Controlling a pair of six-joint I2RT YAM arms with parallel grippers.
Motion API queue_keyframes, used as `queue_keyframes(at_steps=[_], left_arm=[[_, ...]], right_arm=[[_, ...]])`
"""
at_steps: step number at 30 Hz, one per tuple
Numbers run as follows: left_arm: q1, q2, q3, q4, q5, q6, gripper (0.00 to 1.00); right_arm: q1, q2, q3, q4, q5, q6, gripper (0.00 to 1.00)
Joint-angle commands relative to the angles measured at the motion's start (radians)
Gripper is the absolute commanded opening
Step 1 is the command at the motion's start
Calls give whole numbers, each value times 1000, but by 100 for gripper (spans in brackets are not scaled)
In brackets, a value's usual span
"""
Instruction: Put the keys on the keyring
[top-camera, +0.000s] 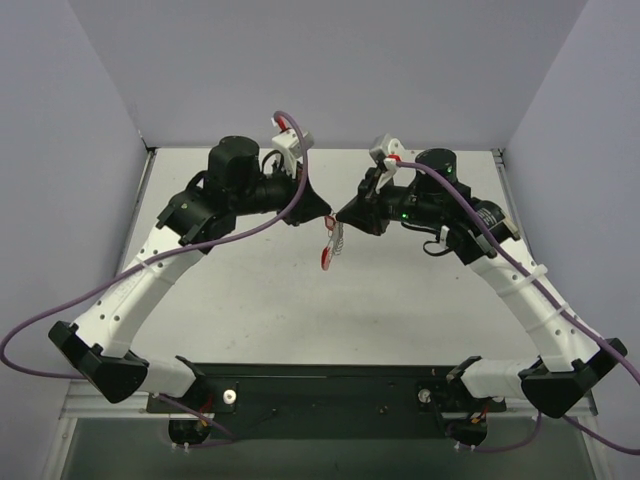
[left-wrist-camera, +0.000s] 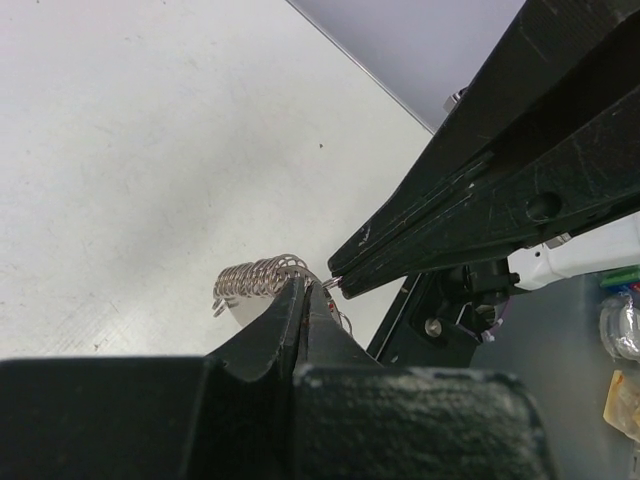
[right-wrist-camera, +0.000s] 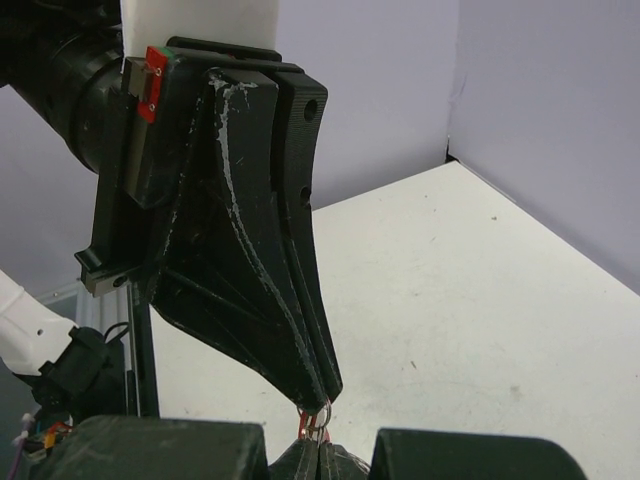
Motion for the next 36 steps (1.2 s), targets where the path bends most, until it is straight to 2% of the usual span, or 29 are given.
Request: queue_keyframes(at_steps=[1,15,36], left_arm=[[25,-37,-18,57,-21,-10,0],[63,-48,-38,53,8,-27,0],[72,23,-10,-30,64,-7,0]], right_arm=[[1,-70,-19,114,-35,20,0],[0,-156,-127,294,3,66,0],[3,-198,-197,444,38,109,0]])
